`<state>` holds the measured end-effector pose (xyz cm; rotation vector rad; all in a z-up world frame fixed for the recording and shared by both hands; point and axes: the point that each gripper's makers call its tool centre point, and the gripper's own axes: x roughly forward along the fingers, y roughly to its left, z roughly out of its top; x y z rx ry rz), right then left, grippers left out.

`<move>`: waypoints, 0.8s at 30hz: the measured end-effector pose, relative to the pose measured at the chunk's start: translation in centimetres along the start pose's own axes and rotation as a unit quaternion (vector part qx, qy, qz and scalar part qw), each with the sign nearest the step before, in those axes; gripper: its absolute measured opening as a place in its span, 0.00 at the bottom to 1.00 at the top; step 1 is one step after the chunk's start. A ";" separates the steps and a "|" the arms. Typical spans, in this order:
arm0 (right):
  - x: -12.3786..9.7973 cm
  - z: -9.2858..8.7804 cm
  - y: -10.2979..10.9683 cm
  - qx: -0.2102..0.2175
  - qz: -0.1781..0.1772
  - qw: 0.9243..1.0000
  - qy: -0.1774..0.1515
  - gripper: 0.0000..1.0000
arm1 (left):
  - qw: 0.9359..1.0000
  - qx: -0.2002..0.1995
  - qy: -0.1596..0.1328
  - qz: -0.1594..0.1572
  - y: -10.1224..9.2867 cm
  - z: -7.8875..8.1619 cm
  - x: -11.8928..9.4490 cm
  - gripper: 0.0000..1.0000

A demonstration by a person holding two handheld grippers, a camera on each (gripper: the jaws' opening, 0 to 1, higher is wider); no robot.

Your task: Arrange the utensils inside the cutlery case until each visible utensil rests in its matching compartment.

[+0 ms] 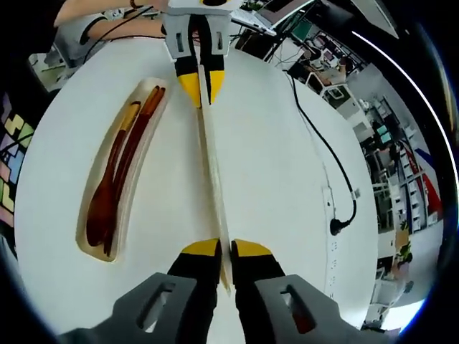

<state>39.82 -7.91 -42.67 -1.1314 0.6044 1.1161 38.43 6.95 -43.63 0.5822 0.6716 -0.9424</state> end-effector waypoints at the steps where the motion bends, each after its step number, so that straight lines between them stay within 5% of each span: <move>1: -0.2 0.2 0.0 0.006 -0.002 1.000 -0.003 0.04 | 1.000 -0.001 0.002 0.006 0.2 0.0 -0.1 0.10; 18: -2.7 2.1 0.7 0.019 -0.023 0.999 -0.024 0.03 | 0.999 -0.001 -0.005 0.041 1.4 0.8 -1.8 0.18; 24: -3.8 2.7 0.9 0.008 -0.062 0.997 -0.034 0.03 | 0.998 -0.012 -0.014 0.055 1.6 1.2 -2.8 0.17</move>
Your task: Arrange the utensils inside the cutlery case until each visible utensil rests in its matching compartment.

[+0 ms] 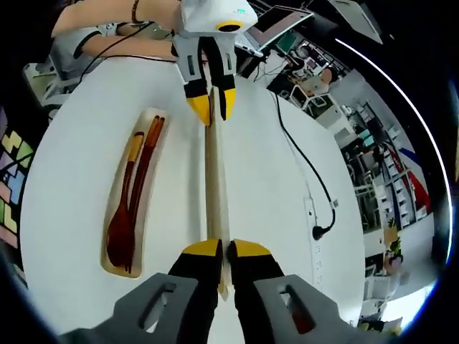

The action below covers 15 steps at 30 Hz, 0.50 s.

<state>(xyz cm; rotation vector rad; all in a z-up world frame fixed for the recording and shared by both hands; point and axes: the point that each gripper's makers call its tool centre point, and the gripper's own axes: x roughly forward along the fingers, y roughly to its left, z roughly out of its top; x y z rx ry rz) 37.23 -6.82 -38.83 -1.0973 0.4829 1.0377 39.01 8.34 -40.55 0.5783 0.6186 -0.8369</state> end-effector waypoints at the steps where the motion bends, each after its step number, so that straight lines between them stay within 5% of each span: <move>1: -0.2 0.1 0.1 -0.001 -0.005 1.000 -0.005 0.03 | 1.000 -0.003 -0.002 0.002 -0.1 0.0 -0.2 0.17; 11: -2.4 0.6 0.6 -0.013 -0.056 0.998 -0.014 0.03 | 1.000 -0.011 -0.024 0.008 -0.5 -1.0 -1.5 0.16; 15: -3.0 1.0 1.3 -0.032 -0.072 0.997 -0.011 0.03 | 0.997 -0.062 -0.045 -0.002 -1.2 -1.3 -2.0 0.14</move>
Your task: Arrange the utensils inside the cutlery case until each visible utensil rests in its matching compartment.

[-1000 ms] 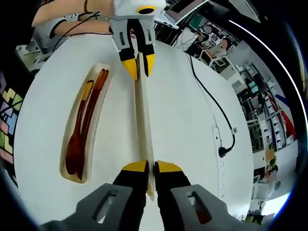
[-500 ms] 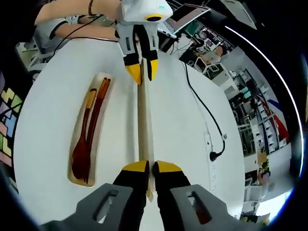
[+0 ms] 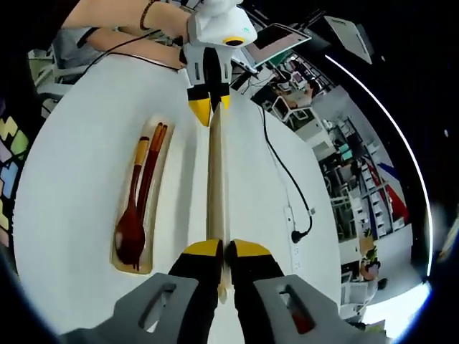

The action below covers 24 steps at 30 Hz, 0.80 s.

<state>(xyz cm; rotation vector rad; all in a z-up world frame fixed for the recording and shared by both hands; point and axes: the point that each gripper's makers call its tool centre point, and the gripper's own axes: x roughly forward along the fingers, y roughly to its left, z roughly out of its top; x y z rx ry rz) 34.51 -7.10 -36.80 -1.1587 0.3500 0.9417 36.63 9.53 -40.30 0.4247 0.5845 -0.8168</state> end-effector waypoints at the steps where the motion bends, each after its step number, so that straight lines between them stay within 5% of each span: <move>1: -0.1 0.2 0.2 0.004 -0.001 1.000 -0.003 0.03 | 1.000 -0.015 -0.001 0.002 0.0 -0.2 -0.1 0.13; 9: -0.8 1.3 1.5 -0.025 -0.054 0.998 -0.013 0.03 | 0.993 -0.108 -0.053 -0.001 -0.3 -1.0 -1.5 0.08; 24: -1.7 2.5 4.2 -0.055 -0.072 0.996 -0.026 0.03 | 0.990 -0.129 -0.056 -0.009 -2.0 -3.2 -2.0 0.08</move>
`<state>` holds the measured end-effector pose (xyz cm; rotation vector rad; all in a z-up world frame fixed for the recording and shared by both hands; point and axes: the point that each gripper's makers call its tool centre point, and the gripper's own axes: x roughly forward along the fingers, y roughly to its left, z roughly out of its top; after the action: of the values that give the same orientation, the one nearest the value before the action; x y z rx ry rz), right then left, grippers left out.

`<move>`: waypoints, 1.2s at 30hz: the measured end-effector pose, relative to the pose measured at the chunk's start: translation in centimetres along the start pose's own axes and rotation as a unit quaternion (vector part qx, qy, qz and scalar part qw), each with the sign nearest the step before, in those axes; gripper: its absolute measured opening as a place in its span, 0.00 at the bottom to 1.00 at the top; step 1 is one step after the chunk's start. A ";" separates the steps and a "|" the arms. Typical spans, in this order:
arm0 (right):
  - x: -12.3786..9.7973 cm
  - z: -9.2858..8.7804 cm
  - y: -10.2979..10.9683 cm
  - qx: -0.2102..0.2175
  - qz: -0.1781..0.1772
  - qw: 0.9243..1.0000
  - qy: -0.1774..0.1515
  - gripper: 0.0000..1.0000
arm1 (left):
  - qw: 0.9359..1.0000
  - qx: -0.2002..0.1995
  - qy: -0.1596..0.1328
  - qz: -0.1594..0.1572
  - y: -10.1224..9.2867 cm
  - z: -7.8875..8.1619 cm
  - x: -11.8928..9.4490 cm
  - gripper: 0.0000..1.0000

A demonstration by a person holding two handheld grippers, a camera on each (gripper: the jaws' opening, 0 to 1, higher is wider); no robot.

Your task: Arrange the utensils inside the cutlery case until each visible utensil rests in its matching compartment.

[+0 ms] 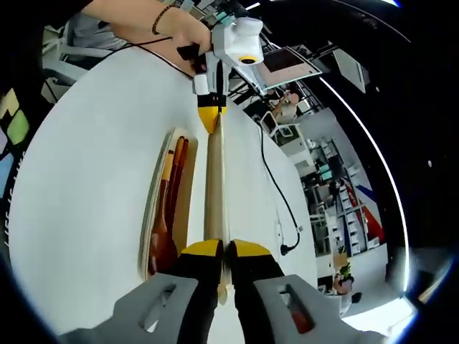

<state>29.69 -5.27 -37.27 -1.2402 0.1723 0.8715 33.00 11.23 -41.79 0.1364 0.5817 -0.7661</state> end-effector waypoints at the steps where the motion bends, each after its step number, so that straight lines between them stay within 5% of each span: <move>1: 0.0 0.0 0.0 0.000 -0.003 1.000 0.000 0.03 | 1.000 0.000 0.001 -0.001 -0.1 -0.1 0.0 0.08; 21: -0.3 -0.6 2.2 0.000 -0.034 0.999 -0.015 0.03 | 1.000 0.015 -0.009 0.008 -0.7 -1.1 0.0 0.07; 36: -0.3 -0.7 2.8 -0.028 -0.077 0.996 -0.023 0.03 | 0.998 -0.037 -0.045 -0.026 -2.0 -2.0 -1.2 0.08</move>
<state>27.87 -5.83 -39.40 -1.2671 0.0145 0.7757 30.03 11.22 -42.64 0.0191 0.5293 -0.7953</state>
